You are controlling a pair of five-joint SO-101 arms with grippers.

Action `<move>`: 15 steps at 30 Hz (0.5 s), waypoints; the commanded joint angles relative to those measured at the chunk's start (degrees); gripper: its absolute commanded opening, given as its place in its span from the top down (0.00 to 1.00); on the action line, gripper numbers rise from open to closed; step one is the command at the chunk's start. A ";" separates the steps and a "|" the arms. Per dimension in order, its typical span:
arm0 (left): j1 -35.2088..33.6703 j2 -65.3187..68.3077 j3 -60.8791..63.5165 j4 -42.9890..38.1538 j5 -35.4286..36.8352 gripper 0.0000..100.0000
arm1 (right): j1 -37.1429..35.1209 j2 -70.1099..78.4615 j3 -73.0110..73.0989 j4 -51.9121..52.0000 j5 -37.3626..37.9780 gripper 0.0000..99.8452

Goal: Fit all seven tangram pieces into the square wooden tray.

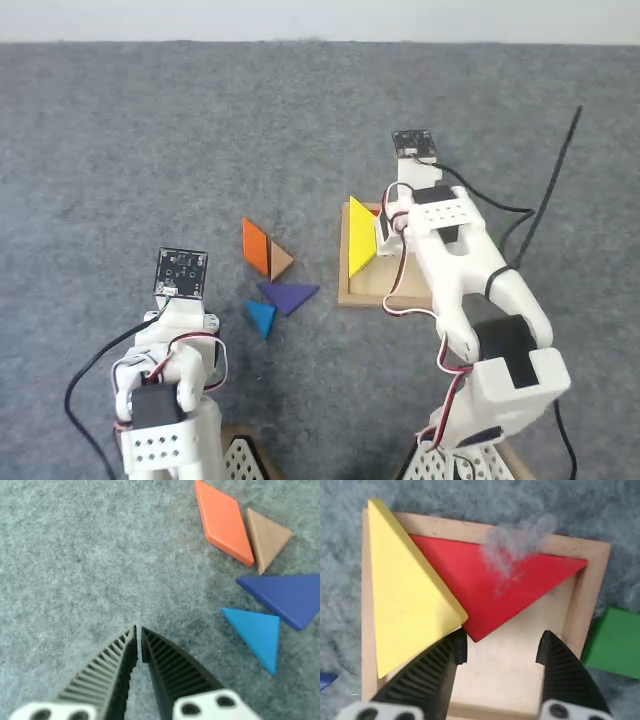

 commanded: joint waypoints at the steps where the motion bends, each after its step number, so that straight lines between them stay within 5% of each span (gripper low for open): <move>1: 0.00 -0.70 -0.48 0.26 -0.35 0.98 | 0.48 -1.54 -3.60 4.70 0.44 0.76; 8: 0.00 -0.70 -0.48 0.26 -0.35 0.98 | 1.27 -7.96 -3.25 12.53 0.44 0.76; 15: 0.00 -0.70 -0.48 0.26 -0.35 0.98 | -0.40 -12.97 -3.69 1.45 0.44 0.76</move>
